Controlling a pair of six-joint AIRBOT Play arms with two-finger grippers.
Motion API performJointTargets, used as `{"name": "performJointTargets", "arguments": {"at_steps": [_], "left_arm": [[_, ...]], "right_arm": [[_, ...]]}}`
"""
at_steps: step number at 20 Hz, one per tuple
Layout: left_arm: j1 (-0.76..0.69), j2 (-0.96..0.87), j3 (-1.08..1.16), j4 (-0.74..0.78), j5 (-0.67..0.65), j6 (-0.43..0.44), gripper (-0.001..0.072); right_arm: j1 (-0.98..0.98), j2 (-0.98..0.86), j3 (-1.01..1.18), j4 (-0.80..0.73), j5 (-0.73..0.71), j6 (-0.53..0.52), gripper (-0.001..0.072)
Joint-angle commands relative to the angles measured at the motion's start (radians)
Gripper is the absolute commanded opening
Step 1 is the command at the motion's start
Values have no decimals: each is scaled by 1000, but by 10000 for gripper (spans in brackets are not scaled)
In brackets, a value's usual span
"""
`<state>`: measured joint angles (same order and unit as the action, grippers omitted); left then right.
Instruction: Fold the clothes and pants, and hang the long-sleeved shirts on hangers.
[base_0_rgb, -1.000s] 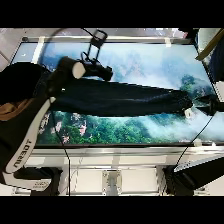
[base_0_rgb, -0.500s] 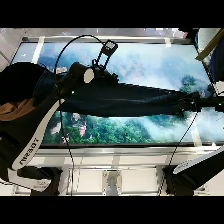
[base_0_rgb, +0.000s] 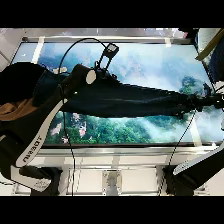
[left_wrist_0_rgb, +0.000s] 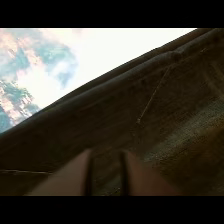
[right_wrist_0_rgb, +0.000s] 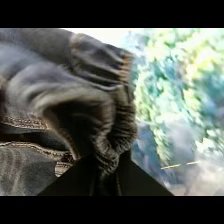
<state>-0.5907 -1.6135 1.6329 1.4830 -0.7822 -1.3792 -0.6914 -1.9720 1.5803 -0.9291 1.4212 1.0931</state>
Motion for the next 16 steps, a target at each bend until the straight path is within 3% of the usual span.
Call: {"name": "performJointTargets", "arguments": {"at_steps": [1, 7, 12, 16], "left_arm": [[-13, -50, 0, -55, 1, 0, 15], [-73, -197, 0, -243, 66, 0, 15], [-129, -303, 1, -370, 151, -5, 15], [-72, -229, 2, -369, 135, -5, 15]], "right_arm": [[23, 4, 21, 78, 50, -15, 57], [59, 124, 197, 361, 158, 30, 57], [270, 213, 276, 369, 158, 204, 57], [485, 216, 327, 357, 103, 320, 56]]}}
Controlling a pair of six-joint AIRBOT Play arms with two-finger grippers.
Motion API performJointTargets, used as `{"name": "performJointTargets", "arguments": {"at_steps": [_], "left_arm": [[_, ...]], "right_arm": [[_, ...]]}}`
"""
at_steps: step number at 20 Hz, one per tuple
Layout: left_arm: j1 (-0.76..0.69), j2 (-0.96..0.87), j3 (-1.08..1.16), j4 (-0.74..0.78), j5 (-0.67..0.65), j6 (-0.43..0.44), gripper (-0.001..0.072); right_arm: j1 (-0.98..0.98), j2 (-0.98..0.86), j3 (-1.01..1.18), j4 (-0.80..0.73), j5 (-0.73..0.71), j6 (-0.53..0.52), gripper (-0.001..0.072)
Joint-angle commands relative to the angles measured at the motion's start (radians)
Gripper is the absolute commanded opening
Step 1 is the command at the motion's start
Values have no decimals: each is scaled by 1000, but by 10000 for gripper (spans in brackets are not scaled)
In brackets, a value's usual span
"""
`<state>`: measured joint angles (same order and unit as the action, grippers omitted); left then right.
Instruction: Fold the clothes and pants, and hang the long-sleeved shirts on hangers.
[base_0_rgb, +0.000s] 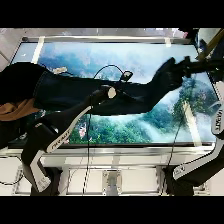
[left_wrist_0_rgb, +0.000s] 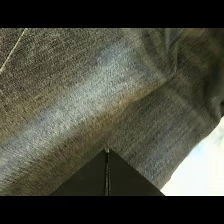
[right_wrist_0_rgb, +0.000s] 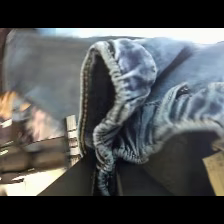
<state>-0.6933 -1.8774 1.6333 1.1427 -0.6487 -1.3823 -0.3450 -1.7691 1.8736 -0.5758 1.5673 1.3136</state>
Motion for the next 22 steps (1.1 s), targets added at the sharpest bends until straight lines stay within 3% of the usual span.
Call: {"name": "performJointTargets", "arguments": {"at_steps": [1, 7, 12, 13, 14, 15, 18, 22], "left_arm": [[65, 79, 1, -22, -28, -2, 15], [337, 369, 1, 106, -336, -71, 15], [432, 450, 1, 106, -459, -68, 15], [433, 452, 0, 106, -476, -68, 15], [433, 452, 0, 106, -491, -67, 15], [434, 452, 0, 107, -494, -48, 15], [436, 453, 0, 107, -494, -30, 15], [443, 453, 0, 106, -512, -30, 15]], "right_arm": [[201, 13, 34, -34, -74, 136, 56], [586, -16, 33, -320, -306, 269, 56], [835, -153, 33, -406, -582, 301, 66], [861, -176, 33, -394, -623, 320, 223], [880, -190, 33, -368, -646, 371, 564], [890, -192, 35, -348, -642, 370, 655], [865, -179, 109, -408, -463, 333, 653], [715, -88, 214, -772, -61, 289, 652]]}}
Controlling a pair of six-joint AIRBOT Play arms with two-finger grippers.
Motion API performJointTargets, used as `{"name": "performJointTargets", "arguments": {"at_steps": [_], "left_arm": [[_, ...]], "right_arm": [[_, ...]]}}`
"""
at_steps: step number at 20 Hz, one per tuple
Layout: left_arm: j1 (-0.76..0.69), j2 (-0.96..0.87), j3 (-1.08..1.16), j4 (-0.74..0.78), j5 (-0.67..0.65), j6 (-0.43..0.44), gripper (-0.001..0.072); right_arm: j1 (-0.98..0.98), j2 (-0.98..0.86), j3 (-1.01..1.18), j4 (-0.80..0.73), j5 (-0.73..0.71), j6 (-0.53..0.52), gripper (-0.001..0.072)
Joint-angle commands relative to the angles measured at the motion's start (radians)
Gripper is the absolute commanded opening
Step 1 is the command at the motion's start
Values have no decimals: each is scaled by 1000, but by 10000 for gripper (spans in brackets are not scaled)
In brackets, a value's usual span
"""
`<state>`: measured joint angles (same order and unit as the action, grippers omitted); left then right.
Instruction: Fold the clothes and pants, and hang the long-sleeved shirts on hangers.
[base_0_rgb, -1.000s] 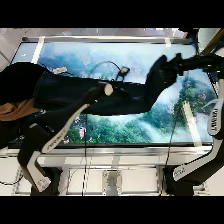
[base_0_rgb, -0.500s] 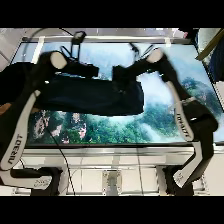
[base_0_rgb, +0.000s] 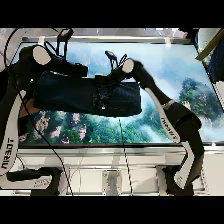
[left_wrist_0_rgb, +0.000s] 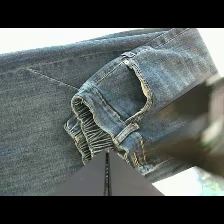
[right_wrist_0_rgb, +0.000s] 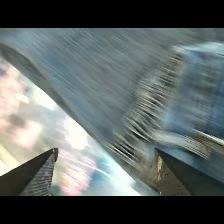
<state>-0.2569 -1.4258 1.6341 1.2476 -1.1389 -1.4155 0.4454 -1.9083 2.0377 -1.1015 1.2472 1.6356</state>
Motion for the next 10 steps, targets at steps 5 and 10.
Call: {"name": "performJointTargets", "arguments": {"at_steps": [5, 10], "left_arm": [[6, 2, 0, 2, -56, 3, 15], [6, 2, 0, 2, -56, 3, 15]], "right_arm": [[-322, 193, -114, -443, 423, -109, 655], [-564, 179, -333, 101, 139, -129, 655]]}}
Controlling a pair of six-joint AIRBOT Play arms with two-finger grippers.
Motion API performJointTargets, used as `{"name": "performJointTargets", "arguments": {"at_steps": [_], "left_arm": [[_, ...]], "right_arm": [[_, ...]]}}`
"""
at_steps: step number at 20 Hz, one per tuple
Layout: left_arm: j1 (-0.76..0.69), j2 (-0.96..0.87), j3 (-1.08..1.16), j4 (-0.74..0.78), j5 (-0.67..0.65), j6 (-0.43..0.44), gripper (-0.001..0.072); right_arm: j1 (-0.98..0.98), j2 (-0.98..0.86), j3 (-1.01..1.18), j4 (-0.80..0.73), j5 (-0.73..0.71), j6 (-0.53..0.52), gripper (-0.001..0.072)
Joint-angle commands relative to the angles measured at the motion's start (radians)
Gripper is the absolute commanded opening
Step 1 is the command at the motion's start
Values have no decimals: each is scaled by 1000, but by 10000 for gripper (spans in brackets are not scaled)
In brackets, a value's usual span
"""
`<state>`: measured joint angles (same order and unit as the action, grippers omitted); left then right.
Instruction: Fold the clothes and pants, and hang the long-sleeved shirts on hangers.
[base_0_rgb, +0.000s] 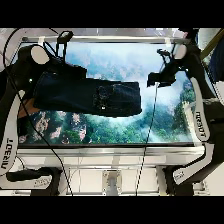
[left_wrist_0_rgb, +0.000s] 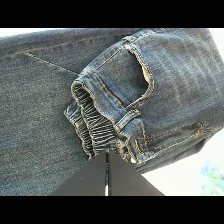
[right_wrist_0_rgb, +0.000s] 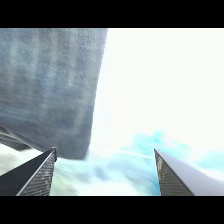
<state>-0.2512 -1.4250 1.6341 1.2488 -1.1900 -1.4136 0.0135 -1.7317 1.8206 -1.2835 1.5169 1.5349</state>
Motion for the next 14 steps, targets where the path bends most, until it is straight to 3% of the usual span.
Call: {"name": "performJointTargets", "arguments": {"at_steps": [1, 3, 8, 14], "left_arm": [[1, 1, 0, 0, -5, 1, 15], [1, 1, 0, 0, -4, 1, 15], [1, 1, 0, 0, -4, 1, 15], [0, 1, 0, 0, -5, 0, 15]], "right_arm": [[-178, -16, -159, 392, -152, -78, 655], [-237, -62, -230, 518, -146, -166, 679], [-240, -185, -348, 661, -203, -308, 680], [-122, -243, -348, 690, -357, -309, 675]]}}
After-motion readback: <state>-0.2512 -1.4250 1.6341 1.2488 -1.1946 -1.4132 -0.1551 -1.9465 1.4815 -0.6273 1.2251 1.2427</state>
